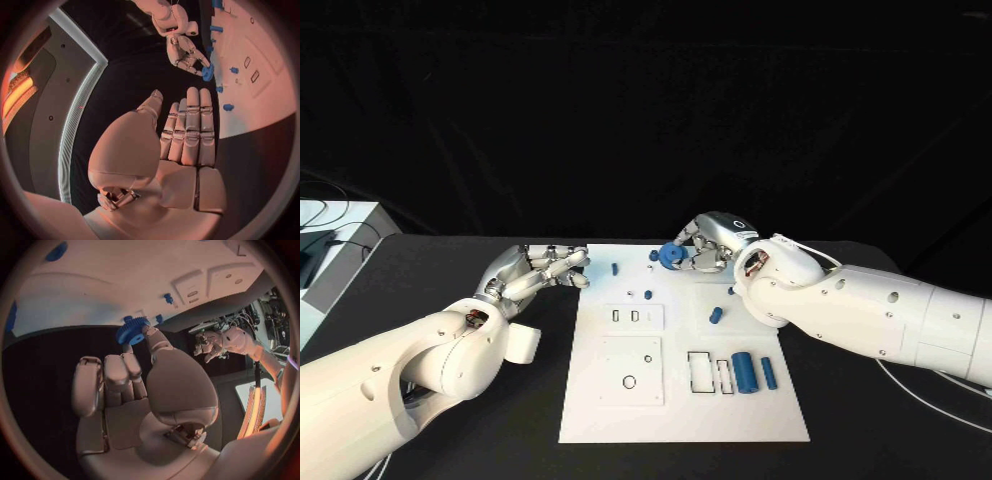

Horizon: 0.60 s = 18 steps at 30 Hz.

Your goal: Assemble the parts on the task board

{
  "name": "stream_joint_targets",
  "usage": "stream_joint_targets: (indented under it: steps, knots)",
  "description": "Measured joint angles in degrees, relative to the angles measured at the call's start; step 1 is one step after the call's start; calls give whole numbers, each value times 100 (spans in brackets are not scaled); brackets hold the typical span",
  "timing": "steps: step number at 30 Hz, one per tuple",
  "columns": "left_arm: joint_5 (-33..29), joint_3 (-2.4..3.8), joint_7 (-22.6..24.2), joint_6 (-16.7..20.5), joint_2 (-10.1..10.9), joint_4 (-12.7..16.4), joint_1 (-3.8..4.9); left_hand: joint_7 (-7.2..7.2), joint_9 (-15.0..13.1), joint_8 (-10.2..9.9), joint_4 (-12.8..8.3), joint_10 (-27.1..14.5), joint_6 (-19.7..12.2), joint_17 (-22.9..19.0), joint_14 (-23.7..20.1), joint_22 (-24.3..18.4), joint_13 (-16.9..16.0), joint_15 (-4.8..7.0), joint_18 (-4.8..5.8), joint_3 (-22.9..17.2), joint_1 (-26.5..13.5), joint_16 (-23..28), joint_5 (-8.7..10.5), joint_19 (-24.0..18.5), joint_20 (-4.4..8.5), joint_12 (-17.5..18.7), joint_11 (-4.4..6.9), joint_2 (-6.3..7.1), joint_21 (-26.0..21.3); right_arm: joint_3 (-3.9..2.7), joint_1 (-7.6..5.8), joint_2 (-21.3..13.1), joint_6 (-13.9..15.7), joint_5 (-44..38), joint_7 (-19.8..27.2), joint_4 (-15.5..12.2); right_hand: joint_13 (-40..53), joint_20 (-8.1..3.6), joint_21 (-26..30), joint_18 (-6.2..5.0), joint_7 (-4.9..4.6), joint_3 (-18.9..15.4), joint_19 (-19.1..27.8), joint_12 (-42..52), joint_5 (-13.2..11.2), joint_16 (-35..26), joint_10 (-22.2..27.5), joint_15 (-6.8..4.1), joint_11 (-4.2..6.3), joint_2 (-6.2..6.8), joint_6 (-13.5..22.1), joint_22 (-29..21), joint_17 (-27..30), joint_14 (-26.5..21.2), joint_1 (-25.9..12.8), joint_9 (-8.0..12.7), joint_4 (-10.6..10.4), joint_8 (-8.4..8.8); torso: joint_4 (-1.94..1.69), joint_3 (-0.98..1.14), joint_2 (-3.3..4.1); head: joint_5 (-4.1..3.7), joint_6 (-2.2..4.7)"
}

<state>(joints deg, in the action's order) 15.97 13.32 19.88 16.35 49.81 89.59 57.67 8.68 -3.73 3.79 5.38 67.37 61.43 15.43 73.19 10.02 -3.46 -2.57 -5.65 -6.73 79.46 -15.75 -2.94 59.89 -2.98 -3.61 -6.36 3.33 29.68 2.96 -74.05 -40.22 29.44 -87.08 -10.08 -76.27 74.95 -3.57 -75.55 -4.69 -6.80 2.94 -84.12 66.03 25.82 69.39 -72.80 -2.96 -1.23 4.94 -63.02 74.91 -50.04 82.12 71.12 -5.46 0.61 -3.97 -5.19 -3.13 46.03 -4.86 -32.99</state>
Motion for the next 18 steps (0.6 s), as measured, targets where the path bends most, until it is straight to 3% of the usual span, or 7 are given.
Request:
stream_joint_targets:
  steps: [9,18]
  knots:
    - [0,0,-2,-1,4,14,0,0,0,0,0,0,0,0,0,0,0,0,0,0,0,0,0,0,0,0,0,0,0,54,87,322,38,-305,-27,247,-1,0,0,0,0,0,0,-24,-1,0,-1,0,-3,22,1,-1,-4,0,22,-2,0,2,-21,-5,8,3,-16]
    - [0,0,-5,-1,21,28,0,11,0,0,0,0,-12,0,0,-5,0,0,0,0,0,0,0,0,0,0,0,0,0,82,105,612,32,-432,-56,523,-1,1,1,0,1,0,1,-24,-1,0,-3,0,-5,22,1,4,-4,-1,22,-2,0,6,-8,-7,14,38,-29]
